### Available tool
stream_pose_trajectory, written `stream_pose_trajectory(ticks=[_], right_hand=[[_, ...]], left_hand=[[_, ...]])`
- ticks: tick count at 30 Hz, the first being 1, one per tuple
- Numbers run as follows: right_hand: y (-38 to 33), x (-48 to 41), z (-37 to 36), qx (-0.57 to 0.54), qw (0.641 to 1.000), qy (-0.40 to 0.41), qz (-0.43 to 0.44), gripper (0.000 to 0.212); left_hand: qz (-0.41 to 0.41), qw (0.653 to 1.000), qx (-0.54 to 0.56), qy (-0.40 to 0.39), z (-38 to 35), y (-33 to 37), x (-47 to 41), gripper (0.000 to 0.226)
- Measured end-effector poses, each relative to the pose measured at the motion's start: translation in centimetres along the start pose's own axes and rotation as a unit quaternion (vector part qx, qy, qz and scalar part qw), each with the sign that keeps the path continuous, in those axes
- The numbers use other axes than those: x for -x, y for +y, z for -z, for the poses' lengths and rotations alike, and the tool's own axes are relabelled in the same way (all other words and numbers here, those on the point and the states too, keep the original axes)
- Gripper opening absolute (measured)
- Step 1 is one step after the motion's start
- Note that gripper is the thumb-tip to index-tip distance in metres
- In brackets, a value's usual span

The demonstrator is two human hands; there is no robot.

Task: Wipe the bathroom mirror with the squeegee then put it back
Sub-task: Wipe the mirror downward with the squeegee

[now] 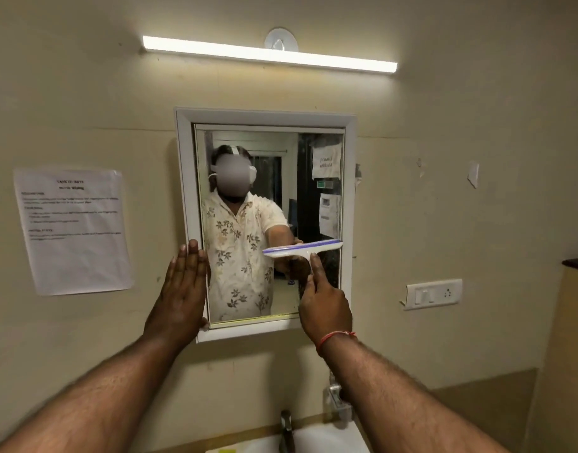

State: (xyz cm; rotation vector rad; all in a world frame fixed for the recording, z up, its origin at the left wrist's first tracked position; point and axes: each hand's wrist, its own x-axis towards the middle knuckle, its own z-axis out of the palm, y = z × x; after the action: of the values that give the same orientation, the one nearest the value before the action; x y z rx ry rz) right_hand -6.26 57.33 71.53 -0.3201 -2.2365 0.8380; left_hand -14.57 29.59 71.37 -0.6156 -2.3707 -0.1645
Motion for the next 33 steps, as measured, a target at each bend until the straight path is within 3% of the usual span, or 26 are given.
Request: stream_pose_trajectory(ticks=[20,33], right_hand=[[6.2,7.8,-5.0,-0.009,0.990,-0.069,-0.120,0.056],[6.4,7.9,-4.6,0.024,0.989,-0.079,-0.118,0.056]], left_hand=[[-0.004,0.998,-0.042,-0.045,-4.8,0.1,4.8,0.175],[0.006,0.994,-0.060,-0.086,-5.9,0.8,6.3,0.179]])
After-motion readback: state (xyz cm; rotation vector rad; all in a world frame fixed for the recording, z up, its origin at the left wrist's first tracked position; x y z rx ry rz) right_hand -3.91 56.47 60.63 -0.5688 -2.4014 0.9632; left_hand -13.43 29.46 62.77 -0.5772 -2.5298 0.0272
